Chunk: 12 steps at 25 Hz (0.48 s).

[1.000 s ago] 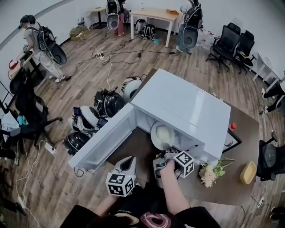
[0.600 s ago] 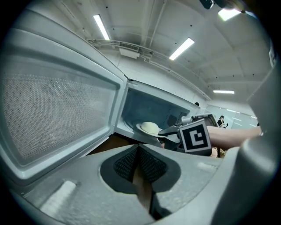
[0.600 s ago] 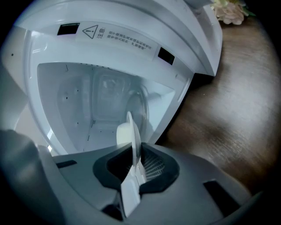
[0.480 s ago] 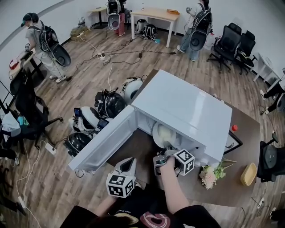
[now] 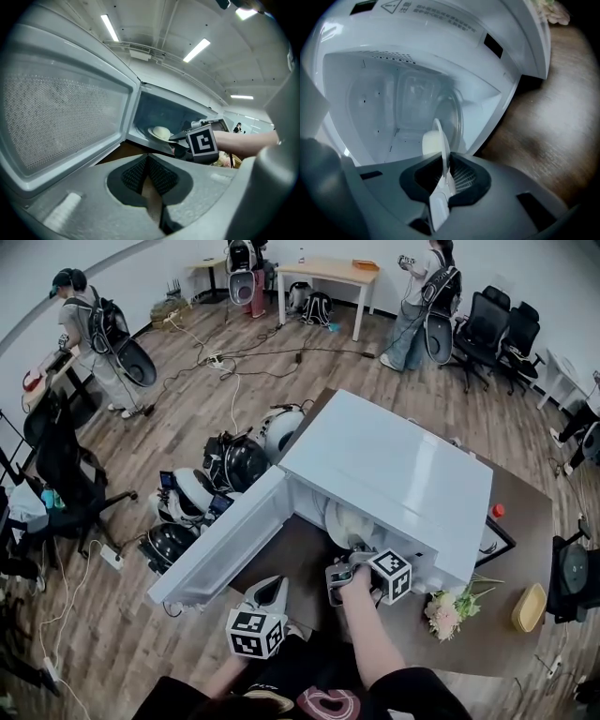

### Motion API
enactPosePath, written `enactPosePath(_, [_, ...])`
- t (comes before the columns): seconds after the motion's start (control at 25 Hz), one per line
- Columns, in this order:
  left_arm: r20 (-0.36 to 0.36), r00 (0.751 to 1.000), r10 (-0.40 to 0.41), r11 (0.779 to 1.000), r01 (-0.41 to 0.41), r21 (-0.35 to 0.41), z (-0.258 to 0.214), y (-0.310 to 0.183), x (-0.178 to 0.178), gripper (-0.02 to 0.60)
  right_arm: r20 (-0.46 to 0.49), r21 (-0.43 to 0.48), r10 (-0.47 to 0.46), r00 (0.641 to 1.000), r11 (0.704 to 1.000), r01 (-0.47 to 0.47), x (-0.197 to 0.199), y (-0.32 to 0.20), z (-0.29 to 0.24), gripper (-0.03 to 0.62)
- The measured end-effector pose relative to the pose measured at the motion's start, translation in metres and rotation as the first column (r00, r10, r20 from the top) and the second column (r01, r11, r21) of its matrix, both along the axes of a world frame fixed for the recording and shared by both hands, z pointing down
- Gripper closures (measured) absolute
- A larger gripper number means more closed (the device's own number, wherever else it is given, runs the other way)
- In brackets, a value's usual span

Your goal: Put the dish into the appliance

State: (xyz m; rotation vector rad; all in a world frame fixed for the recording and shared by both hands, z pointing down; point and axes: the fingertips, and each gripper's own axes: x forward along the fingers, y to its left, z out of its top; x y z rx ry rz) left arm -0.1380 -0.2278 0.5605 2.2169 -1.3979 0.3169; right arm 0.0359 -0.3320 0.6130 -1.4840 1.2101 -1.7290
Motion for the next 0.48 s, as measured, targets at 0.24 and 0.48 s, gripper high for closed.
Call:
enactPosePath(0.24, [0.003, 1.000, -0.007, 1.000, 0.007, 0.001, 0.000, -0.003, -0.001, 0.574, -0.001, 0.016, 0.015, 1.000, 1.000, -0.015, 0.002, -0.010, 0.000, 0.548])
enactPosePath(0.48, [0.008, 1.000, -0.018, 1.000, 0.018, -0.011, 0.004, -0.003, -0.001, 0.574, -0.032, 0.035, 0.003, 0.999, 0.999, -0.002, 0.008, -0.020, 0.003, 0.548])
